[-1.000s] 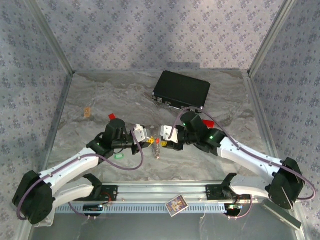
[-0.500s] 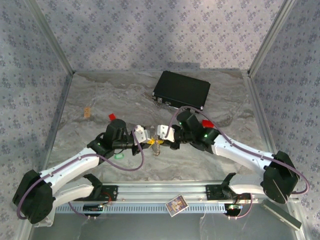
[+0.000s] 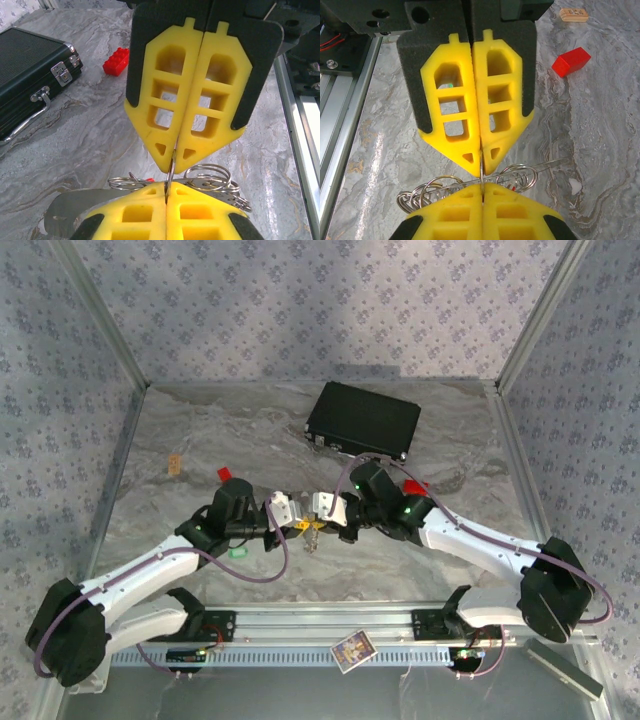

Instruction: Put the keys on the keyring

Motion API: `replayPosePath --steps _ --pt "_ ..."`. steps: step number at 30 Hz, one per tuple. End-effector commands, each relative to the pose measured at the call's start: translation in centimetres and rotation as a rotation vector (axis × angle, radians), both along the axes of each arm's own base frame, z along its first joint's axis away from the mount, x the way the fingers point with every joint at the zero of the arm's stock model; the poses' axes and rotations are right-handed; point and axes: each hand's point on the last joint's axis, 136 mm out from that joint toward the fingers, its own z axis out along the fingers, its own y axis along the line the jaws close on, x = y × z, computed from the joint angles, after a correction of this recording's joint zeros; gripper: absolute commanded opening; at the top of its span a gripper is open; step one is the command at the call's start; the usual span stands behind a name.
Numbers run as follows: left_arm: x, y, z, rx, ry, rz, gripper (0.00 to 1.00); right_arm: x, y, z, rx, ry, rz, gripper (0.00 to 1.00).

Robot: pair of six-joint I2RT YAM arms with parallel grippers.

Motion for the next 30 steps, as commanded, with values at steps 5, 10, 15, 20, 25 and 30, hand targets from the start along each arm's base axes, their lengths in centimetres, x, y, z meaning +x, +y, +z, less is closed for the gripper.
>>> replayPosePath --steps 5,10,15,20,25,30 --pt "-0.1 -0.8 2.0 -0.041 -0.034 -0.036 0.14 -0.6 1.1 1.4 0.033 0.011 0.052 0.00" --pt "-0.3 -0.9 2.2 -0.050 -0.033 -0.049 0.14 -0.7 1.3 1.4 0.030 0.017 0.056 0.00" --pt "-0.4 -0.8 2.2 -0.048 -0.042 -0.050 0.02 -0.6 1.2 1.1 0.019 0.017 0.051 0.00" --pt "0.0 -0.5 2.5 -0.043 -0.068 -0.023 0.00 0.1 -0.5 1.7 0.024 -0.016 -0.022 0.29" --pt "1.3 0.4 3.1 -0.027 -0.104 0.079 0.00 0.4 -3.1 3.4 0.114 -0.014 -0.133 0.33" --pt "3.2 2.0 4.2 -0.025 -0.146 0.233 0.00 -1.2 -3.6 3.7 0.196 0.006 -0.168 0.37"
